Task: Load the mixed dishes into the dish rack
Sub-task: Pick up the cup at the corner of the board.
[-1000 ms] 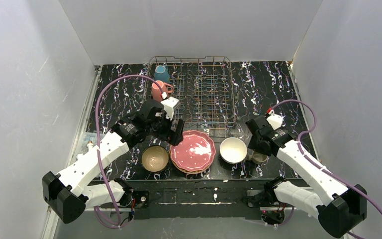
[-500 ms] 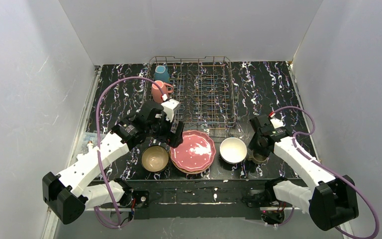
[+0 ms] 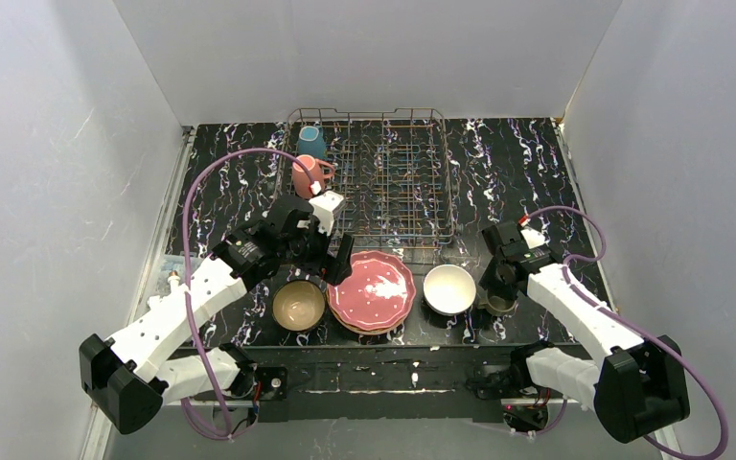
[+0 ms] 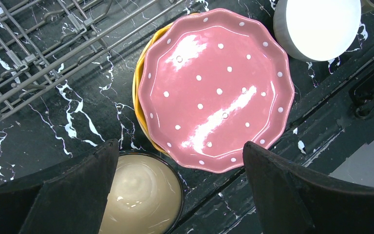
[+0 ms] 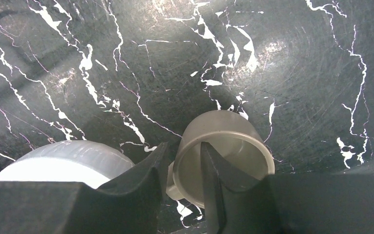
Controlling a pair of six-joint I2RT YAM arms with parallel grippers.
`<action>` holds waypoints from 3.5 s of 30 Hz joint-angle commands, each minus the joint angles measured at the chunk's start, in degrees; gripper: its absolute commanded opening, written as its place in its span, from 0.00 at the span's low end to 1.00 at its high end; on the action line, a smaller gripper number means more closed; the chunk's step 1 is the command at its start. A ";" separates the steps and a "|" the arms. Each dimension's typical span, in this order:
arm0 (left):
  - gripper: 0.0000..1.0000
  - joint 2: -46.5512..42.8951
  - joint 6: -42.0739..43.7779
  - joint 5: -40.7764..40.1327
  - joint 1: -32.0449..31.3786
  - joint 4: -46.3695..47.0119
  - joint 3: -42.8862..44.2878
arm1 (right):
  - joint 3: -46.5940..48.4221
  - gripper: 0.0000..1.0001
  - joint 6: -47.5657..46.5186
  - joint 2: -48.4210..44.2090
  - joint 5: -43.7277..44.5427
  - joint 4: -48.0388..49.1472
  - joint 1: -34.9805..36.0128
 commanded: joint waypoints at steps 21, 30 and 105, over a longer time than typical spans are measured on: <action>0.98 -1.72 0.37 -1.13 -0.68 -0.84 -0.81 | 1.32 0.01 -1.19 -5.71 -2.34 -0.66 -0.29; 0.98 -1.72 -0.60 -0.42 -0.78 -1.09 -0.56 | 8.69 0.01 -3.75 -9.54 -2.02 -5.47 -0.29; 0.98 -13.71 -48.76 9.73 1.63 41.50 -3.05 | 8.47 0.01 17.06 -12.49 -34.41 80.86 17.03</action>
